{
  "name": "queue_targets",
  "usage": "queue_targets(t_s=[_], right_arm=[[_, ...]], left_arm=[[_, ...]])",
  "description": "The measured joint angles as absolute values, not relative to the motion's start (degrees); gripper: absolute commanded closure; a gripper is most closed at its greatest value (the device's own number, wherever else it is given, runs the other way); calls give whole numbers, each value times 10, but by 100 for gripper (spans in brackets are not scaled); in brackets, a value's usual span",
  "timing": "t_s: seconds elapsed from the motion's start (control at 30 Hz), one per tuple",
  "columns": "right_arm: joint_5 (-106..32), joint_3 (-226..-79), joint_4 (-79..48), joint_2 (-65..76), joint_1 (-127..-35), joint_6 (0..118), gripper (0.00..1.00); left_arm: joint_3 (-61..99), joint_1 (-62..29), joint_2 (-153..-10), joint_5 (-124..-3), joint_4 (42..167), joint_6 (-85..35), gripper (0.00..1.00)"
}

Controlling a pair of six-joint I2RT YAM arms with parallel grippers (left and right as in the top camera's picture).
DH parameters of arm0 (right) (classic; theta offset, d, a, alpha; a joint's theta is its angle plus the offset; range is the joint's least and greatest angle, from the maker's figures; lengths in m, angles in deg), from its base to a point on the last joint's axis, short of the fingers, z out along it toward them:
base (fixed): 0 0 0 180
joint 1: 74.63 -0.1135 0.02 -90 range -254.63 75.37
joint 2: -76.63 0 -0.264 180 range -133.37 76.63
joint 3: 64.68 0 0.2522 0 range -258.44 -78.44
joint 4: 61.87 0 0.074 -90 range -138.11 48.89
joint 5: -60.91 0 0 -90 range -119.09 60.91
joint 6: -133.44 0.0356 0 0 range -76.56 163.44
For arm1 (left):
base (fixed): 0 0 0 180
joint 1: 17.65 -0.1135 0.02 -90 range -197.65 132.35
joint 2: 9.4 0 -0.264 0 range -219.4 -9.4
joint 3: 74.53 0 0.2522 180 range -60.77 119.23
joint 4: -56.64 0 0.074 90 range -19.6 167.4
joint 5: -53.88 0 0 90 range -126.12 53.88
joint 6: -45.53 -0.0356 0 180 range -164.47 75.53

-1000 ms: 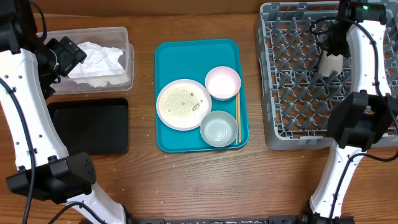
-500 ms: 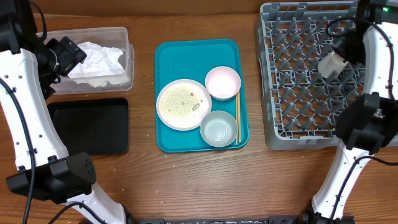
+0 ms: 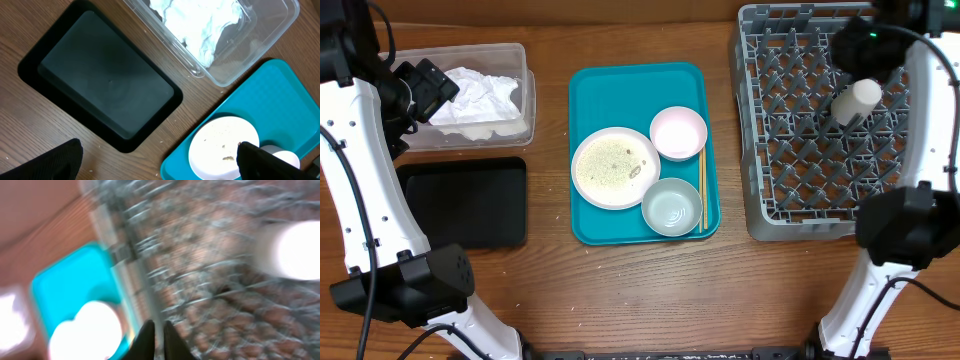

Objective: Sort waste into correct bins and load items into the dishwasher
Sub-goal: 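Reach the right gripper to the tray and grasp the pink bowl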

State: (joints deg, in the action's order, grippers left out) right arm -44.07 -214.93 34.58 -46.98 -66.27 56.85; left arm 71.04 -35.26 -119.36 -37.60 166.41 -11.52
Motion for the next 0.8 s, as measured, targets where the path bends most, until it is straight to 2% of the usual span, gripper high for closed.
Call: queue_targets(t_s=[0.03, 0.07, 0.1, 0.2, 0.4, 0.47, 0.8], right_arm=[[-461, -2149, 349, -465, -679, 558, 72], [-476, -2149, 349, -463, -697, 546, 55], [-488, -2149, 348, -463, -718, 538, 45], [-490, -2136, 312, -465, -791, 518, 30], [-430, -2038, 183, -466, -916, 505, 29], [-422, -2002, 151, -467, -944, 507, 33], [-294, -1866, 1, -468, -1055, 614, 37]], left_arm=[[710, -353, -1194, -376, 1664, -115, 0], [710, -353, -1194, -376, 1664, -115, 0], [710, -353, -1194, -376, 1664, -115, 0], [710, -353, -1194, -376, 1664, -115, 0], [710, -353, -1194, -376, 1664, -115, 0], [710, -353, -1194, -376, 1664, -115, 0], [710, -353, -1194, -376, 1664, -115, 0]])
